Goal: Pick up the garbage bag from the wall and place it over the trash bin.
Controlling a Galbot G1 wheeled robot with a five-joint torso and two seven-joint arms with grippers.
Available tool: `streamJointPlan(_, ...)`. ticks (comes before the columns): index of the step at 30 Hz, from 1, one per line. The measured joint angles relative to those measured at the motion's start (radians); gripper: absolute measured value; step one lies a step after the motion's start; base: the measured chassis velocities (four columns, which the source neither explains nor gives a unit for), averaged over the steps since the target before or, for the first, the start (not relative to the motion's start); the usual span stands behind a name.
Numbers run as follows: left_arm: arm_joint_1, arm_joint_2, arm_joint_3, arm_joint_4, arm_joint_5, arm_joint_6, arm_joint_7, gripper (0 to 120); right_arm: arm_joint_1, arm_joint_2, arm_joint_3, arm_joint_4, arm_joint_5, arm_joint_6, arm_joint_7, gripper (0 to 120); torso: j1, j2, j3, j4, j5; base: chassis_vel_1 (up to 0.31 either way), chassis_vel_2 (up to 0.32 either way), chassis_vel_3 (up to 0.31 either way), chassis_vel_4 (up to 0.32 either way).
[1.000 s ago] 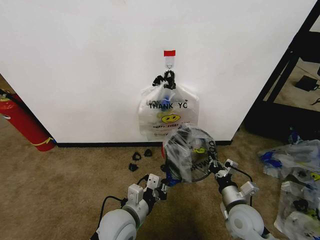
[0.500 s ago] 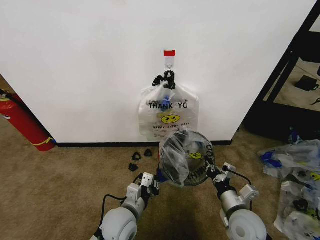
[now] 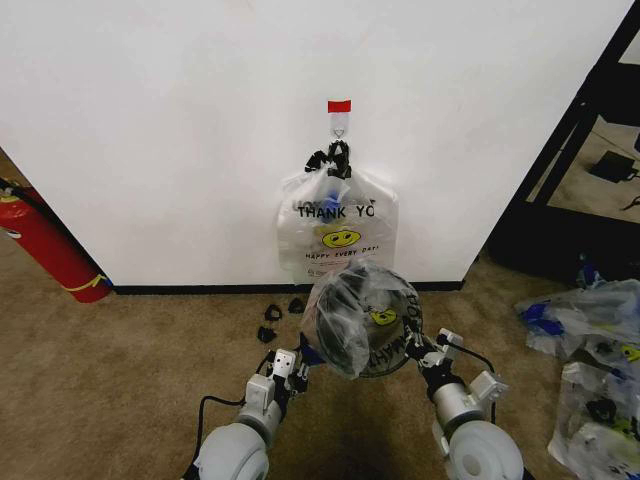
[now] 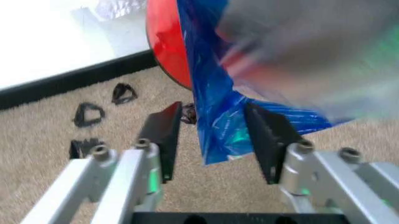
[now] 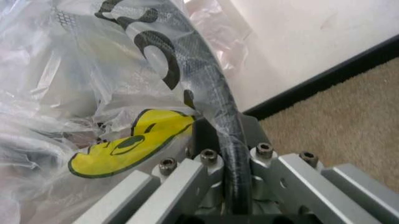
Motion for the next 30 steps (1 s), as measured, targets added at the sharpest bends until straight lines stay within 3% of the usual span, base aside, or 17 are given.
streamJointPlan(7, 0.030, 0.022, -0.031, -0.001, 0.121, -0.013, 0.064, 70, 0.029, 0.012, 0.014, -0.029, 0.024, 0.008, -0.014, 0, 0.000, 0.000, 0.000, 0.0000, -0.0001, 0.000, 0.000, 0.000, 0.000)
streamJointPlan(15, 0.072, 0.036, -0.054, -0.022, 0.138, -0.021, 0.105, 97, 0.056, 0.020, 0.028, -0.077, 0.041, 0.021, -0.025, 0, 0.000, 0.000, 0.000, 0.0000, -0.0001, 0.000, 0.000, 0.000, 0.000)
streamJointPlan(24, 0.109, 0.044, -0.074, -0.100, 0.111, -0.031, 0.073, 100, 0.066, 0.028, 0.007, -0.103, 0.033, 0.030, -0.040, 0, 0.000, 0.000, 0.000, 0.0001, 0.0001, 0.000, 0.000, 0.000, 0.000)
streamJointPlan(29, 0.112, 0.021, -0.085, -0.116, 0.100, -0.044, 0.045, 100, 0.064, 0.025, 0.005, -0.098, 0.017, 0.034, -0.045, 0, 0.000, 0.000, 0.000, 0.0000, -0.0003, 0.000, 0.000, 0.000, 0.000)
streamJointPlan(30, 0.118, 0.011, -0.085, -0.152, 0.083, -0.050, 0.011, 100, 0.062, 0.025, -0.001, -0.106, -0.006, 0.048, -0.055, 0, 0.000, 0.000, 0.000, 0.0000, -0.0002, 0.000, 0.000, 0.000, 0.000)
